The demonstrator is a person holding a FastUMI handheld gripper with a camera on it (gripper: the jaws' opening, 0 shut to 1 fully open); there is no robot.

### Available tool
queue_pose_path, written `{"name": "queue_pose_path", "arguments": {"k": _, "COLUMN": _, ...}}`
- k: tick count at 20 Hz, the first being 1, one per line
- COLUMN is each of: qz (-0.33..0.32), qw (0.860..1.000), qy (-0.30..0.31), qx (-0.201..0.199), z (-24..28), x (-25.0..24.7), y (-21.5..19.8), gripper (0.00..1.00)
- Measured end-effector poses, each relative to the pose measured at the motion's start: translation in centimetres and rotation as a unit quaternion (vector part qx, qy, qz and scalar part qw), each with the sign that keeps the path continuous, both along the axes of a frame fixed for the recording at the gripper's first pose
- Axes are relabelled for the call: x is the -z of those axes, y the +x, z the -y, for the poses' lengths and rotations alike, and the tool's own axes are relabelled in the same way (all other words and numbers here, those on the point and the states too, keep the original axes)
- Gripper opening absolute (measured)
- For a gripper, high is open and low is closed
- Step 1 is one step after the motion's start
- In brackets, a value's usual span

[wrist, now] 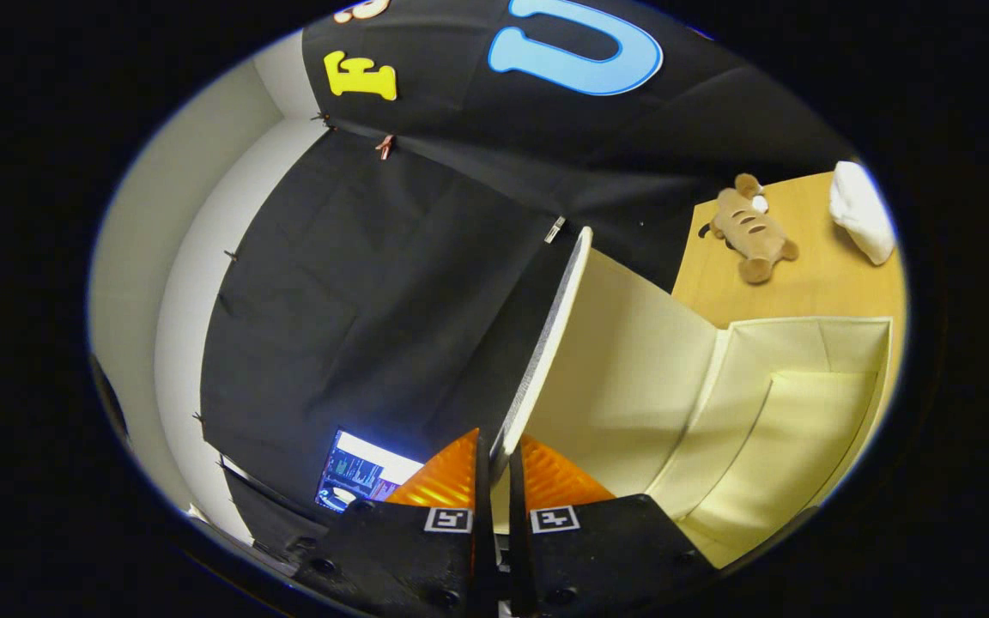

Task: Open the storage box then place both shoes into the box .Put the left shoe in first, then the right shoe, with the right side of both shoes facing outward in a uniform manner.

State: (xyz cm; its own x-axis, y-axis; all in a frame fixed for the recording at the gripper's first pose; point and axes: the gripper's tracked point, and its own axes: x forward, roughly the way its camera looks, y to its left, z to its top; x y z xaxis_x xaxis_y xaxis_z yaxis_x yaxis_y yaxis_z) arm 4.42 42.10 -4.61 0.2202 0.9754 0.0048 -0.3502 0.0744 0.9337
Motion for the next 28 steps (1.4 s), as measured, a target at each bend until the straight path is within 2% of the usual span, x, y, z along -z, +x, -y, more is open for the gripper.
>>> {"name": "queue_pose_path", "arguments": {"k": 1, "qz": 0.013, "qw": 1.000, "qy": -0.013, "qx": 0.004, "z": -0.8, "x": 0.3, "y": 0.1, "gripper": 0.13}}
{"name": "queue_pose_path", "arguments": {"k": 4, "qz": 0.031, "qw": 0.999, "qy": -0.040, "qx": 0.001, "z": -2.7, "x": 1.2, "y": 0.0, "gripper": 0.39}}
{"name": "queue_pose_path", "arguments": {"k": 6, "qz": 0.026, "qw": 0.998, "qy": -0.051, "qx": -0.008, "z": -3.3, "x": 1.7, "y": -0.4, "gripper": 0.68}}
{"name": "queue_pose_path", "arguments": {"k": 8, "qz": 0.034, "qw": 0.997, "qy": -0.070, "qx": -0.017, "z": -3.6, "x": 2.9, "y": -0.9, "gripper": 0.91}}
{"name": "queue_pose_path", "arguments": {"k": 11, "qz": 0.062, "qw": 0.994, "qy": -0.090, "qx": -0.015, "z": -3.6, "x": 3.9, "y": -1.2, "gripper": 0.97}}
{"name": "queue_pose_path", "arguments": {"k": 15, "qz": 0.090, "qw": 0.991, "qy": -0.104, "qx": 0.008, "z": -2.2, "x": 3.4, "y": -1.1, "gripper": 0.97}}
{"name": "queue_pose_path", "arguments": {"k": 20, "qz": 0.126, "qw": 0.983, "qy": -0.116, "qx": 0.062, "z": 2.4, "x": 2.0, "y": -1.0, "gripper": 0.97}}
{"name": "queue_pose_path", "arguments": {"k": 24, "qz": 0.168, "qw": 0.960, "qy": -0.179, "qx": 0.134, "z": 9.0, "x": 2.8, "y": -0.6, "gripper": 0.97}}
{"name": "queue_pose_path", "arguments": {"k": 28, "qz": 0.191, "qw": 0.923, "qy": -0.260, "qx": 0.209, "z": 17.5, "x": 4.7, "y": -0.2, "gripper": 0.97}}
